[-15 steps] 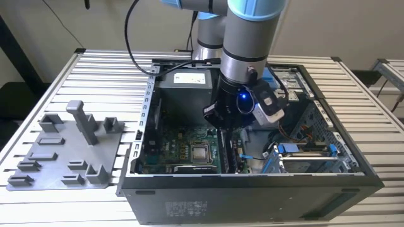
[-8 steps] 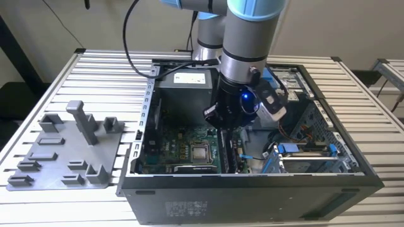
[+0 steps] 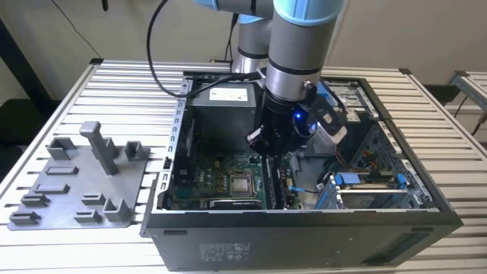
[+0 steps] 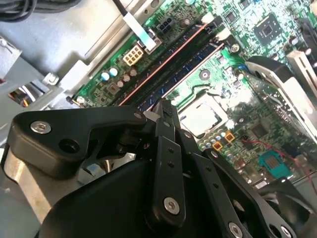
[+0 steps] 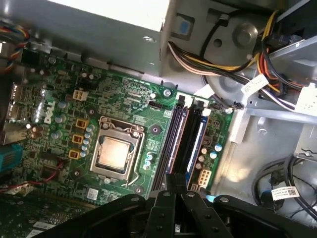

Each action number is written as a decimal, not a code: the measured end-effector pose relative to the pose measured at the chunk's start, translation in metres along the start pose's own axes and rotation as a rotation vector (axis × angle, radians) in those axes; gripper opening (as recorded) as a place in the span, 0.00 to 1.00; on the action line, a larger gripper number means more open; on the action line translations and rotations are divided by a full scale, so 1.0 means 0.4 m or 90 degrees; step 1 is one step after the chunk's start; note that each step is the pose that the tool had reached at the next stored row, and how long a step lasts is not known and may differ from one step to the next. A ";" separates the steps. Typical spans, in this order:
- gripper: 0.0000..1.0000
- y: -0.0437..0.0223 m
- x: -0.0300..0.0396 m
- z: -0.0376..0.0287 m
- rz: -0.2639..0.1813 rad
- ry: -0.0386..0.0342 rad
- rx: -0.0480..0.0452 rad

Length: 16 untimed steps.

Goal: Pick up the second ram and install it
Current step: 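Press down the second ram until it locks into place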

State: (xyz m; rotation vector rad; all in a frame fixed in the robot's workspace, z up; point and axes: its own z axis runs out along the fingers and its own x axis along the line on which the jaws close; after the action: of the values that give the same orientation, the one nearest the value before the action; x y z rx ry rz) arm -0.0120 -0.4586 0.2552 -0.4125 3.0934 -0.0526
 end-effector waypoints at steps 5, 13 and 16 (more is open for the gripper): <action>0.11 0.000 0.000 0.000 -0.033 -0.0012 -0.0005; 0.11 0.000 0.000 0.000 -0.089 -0.0032 -0.0014; 0.11 0.000 0.000 0.000 -0.111 -0.0040 -0.0018</action>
State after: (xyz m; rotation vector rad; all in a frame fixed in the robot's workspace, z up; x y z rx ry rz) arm -0.0120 -0.4586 0.2552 -0.6789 3.0431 -0.0495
